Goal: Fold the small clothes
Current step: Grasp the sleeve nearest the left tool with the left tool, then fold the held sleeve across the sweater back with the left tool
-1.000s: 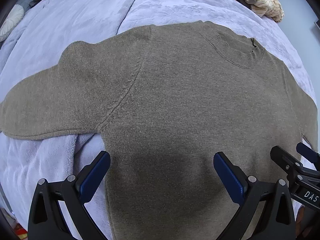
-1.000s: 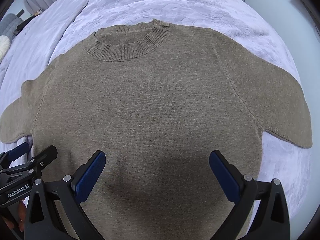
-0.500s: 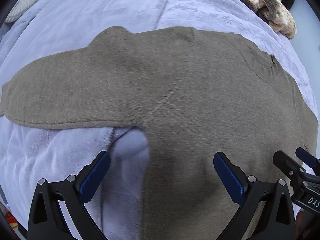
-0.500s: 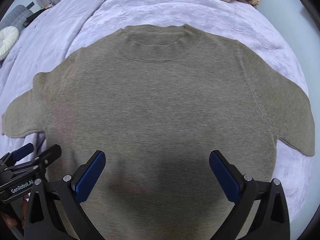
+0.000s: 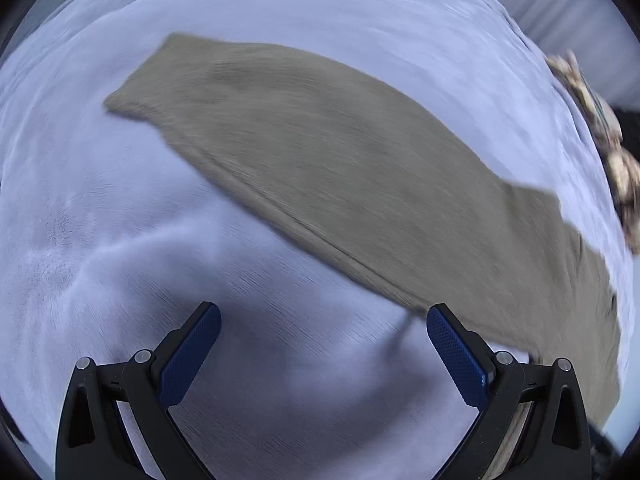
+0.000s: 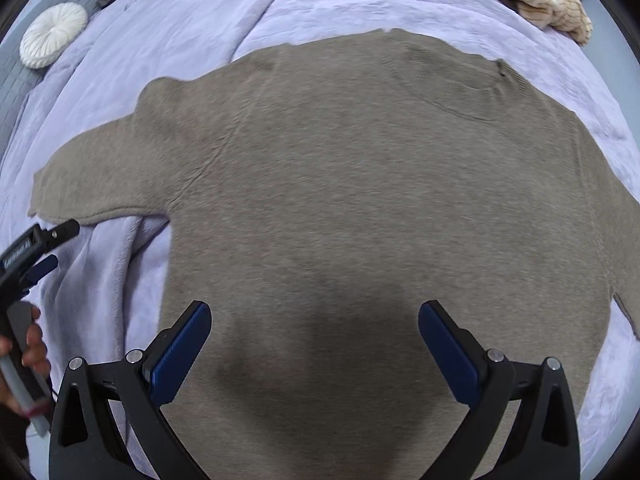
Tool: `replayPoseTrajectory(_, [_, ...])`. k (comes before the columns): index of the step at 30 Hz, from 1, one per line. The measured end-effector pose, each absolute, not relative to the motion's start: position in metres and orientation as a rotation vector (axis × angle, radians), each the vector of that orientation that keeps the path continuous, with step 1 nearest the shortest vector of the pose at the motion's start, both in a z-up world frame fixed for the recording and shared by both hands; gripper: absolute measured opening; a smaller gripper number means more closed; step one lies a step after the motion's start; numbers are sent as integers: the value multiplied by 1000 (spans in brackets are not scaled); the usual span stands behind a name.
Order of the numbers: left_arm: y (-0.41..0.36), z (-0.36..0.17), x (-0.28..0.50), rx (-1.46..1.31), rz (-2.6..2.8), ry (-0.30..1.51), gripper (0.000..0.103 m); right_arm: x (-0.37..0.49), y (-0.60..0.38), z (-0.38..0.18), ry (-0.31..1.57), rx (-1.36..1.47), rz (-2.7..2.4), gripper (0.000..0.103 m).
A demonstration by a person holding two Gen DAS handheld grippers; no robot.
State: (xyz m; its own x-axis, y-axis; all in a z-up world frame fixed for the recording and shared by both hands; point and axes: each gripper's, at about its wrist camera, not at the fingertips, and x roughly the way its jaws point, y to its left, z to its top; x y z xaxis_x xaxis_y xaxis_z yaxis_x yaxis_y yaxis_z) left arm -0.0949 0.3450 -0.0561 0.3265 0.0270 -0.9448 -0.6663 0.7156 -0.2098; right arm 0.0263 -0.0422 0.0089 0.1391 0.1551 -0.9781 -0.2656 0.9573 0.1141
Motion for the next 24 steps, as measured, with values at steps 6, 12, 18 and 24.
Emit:
replayPoseTrajectory(6, [389, -60, -80, -757, 438, 996, 103, 22, -17, 3, 1419, -128, 343, 103])
replayPoseTrajectory(12, [387, -65, -28, -893, 407, 872, 45, 15, 2, 1, 1427, -135, 380, 103])
replayPoseTrajectory(18, [403, -43, -46, -962, 285, 785, 9, 10, 2, -2, 1425, -102, 407, 103])
replayPoseTrajectory(24, [355, 27, -18, -915, -23, 638, 9, 10, -28, 7, 1370, -10, 405, 103])
